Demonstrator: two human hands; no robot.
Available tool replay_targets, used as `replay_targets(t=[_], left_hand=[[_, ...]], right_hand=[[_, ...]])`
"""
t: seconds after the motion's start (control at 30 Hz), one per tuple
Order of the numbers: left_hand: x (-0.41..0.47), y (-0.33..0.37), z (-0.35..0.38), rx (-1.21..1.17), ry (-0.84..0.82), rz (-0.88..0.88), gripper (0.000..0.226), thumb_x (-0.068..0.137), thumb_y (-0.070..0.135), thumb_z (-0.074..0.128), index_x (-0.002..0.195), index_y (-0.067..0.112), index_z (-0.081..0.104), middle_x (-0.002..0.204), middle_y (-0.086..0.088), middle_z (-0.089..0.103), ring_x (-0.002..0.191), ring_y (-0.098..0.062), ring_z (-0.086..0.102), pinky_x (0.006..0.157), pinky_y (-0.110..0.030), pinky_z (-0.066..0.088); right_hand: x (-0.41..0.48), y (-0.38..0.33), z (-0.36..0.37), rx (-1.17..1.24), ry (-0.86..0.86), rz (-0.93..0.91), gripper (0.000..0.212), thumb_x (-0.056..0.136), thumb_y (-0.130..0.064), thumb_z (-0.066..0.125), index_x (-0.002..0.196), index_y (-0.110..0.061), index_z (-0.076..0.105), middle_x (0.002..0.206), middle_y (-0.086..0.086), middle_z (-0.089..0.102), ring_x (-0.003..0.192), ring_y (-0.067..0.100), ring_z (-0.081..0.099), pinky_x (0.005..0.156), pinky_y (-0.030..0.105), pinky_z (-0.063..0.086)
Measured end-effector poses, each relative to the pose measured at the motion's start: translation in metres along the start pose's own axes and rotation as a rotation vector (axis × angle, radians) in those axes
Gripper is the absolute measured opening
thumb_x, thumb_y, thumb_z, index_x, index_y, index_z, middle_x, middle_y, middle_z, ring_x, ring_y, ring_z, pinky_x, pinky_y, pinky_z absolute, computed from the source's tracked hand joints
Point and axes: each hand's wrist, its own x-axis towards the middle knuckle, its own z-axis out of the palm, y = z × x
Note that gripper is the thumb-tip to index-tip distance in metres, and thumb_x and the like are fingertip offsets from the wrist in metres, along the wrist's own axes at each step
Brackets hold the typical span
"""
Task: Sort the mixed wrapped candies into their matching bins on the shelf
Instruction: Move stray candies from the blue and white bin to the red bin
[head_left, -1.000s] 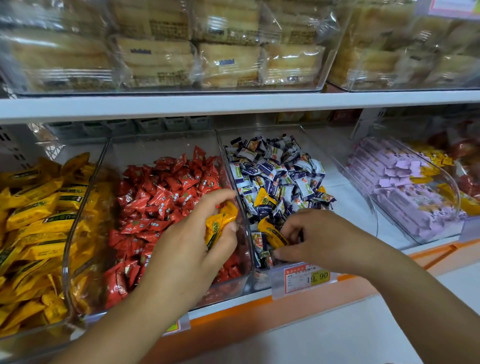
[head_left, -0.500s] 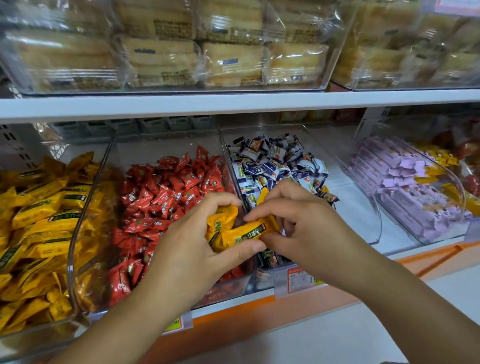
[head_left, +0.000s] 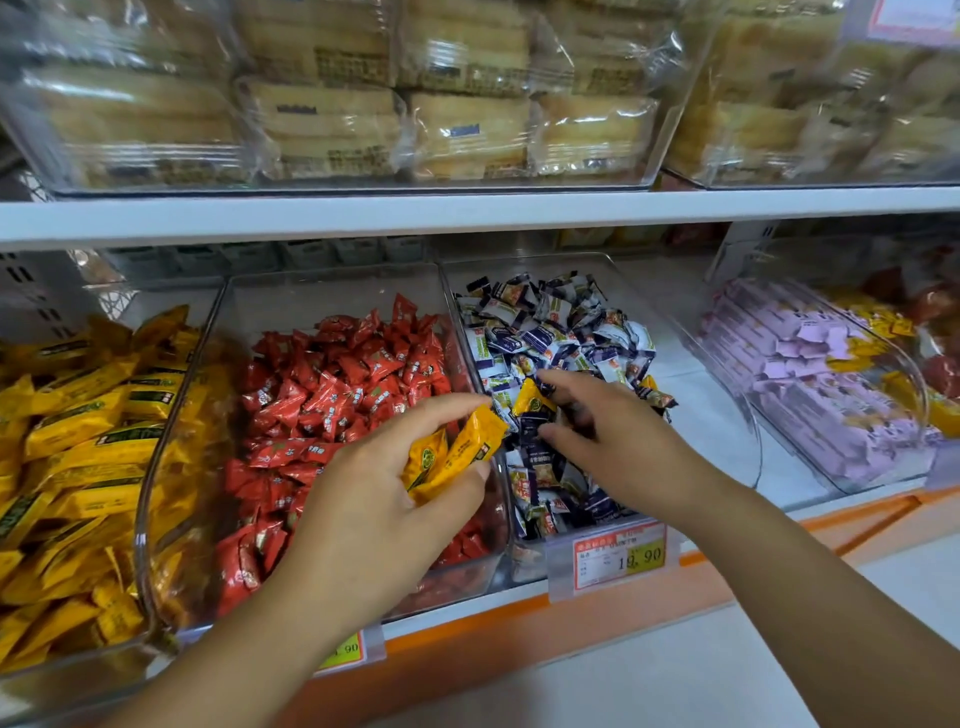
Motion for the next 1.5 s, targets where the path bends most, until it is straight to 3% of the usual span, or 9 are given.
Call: replay_targets(t=[0.17,0.4,0.67,0.73,0.93,1.0,1.17,1.4,1.5], left_hand=[[0.001,-0.002,0.000,-0.019,0.023,0.021,0.032,0.084,0.019,0.069,0.103,0.045,0.066,0.073,0.014,0.063,0.045,-0.005,0.042,0.046,-0.016,0.035],[0.003,-0.003,0.000,0.026,0.066,0.010,0.020,0.076,0.013,0.068,0.083,0.029,0.057,0.058,0.003,0.045,0.046,-0.007,0.032,0.045,-0.018,0.026],[0.003,-0.001,0.000,0.042,0.055,0.018,0.021,0.075,0.017,0.069,0.084,0.029,0.055,0.059,-0.009,0.048,0.044,-0.007,0.033,0.044,-0.020,0.028],[0.002,-0.001,0.000,0.052,0.055,0.015,0.023,0.076,0.017,0.070,0.085,0.031,0.055,0.060,-0.010,0.051,0.043,-0.007,0.034,0.043,-0.020,0.029],[0.003,-0.002,0.002,0.075,0.050,0.014,0.023,0.077,0.019,0.070,0.088,0.033,0.056,0.059,-0.007,0.051,0.043,-0.008,0.036,0.043,-0.020,0.029],[0.003,-0.002,0.002,0.084,0.045,0.022,0.022,0.077,0.020,0.070,0.088,0.033,0.056,0.059,-0.005,0.050,0.044,-0.008,0.036,0.043,-0.020,0.029],[0.003,-0.004,0.002,0.127,0.028,0.037,0.023,0.077,0.020,0.071,0.088,0.034,0.055,0.060,-0.005,0.050,0.044,-0.009,0.035,0.044,-0.021,0.029],[0.004,-0.002,0.003,0.128,0.015,0.028,0.023,0.077,0.022,0.070,0.089,0.035,0.055,0.060,-0.003,0.051,0.045,-0.009,0.037,0.043,-0.020,0.029],[0.005,-0.003,0.003,0.112,0.018,0.027,0.023,0.077,0.021,0.070,0.089,0.035,0.055,0.059,-0.002,0.051,0.044,-0.008,0.036,0.043,-0.020,0.029]], right_hand=[[0.007,0.000,0.002,-0.070,0.042,-0.035,0.029,0.092,-0.033,0.062,0.120,-0.032,0.056,0.101,-0.006,0.045,0.093,0.009,0.038,0.074,0.010,0.031],[0.002,-0.006,-0.010,0.294,0.306,-0.059,0.014,0.084,-0.018,0.073,0.093,-0.029,0.070,0.095,-0.011,0.056,0.080,0.005,0.055,0.072,0.010,0.041],[-0.004,0.003,-0.043,0.525,0.354,0.093,0.011,0.095,-0.017,0.058,0.087,-0.023,0.054,0.089,-0.002,0.074,0.091,0.022,0.069,0.087,0.054,0.052],[-0.007,0.008,-0.055,0.491,0.229,0.075,0.014,0.098,-0.011,0.050,0.090,-0.022,0.051,0.081,0.002,0.072,0.085,0.032,0.068,0.083,0.055,0.053],[-0.017,0.023,-0.053,-0.122,-0.315,0.207,0.024,0.101,-0.023,0.046,0.095,-0.042,0.059,0.078,-0.002,0.059,0.055,0.014,0.047,0.050,0.022,0.038],[-0.016,0.023,-0.051,-0.164,-0.369,0.237,0.015,0.094,-0.034,0.058,0.102,-0.047,0.058,0.096,-0.005,0.062,0.071,0.010,0.056,0.063,0.022,0.045],[-0.011,0.016,-0.044,-0.184,-0.440,0.279,0.065,0.081,-0.048,0.071,0.139,-0.038,0.043,0.147,-0.011,0.037,0.128,0.011,0.041,0.096,0.022,0.036],[-0.010,0.016,-0.032,0.076,-0.296,0.278,0.039,0.078,-0.023,0.078,0.110,-0.035,0.058,0.089,-0.018,0.046,0.060,-0.003,0.053,0.049,0.011,0.037],[-0.010,0.018,-0.035,0.208,-0.194,0.281,0.042,0.080,-0.013,0.073,0.112,-0.036,0.058,0.089,-0.011,0.053,0.059,0.008,0.050,0.052,0.016,0.038]])
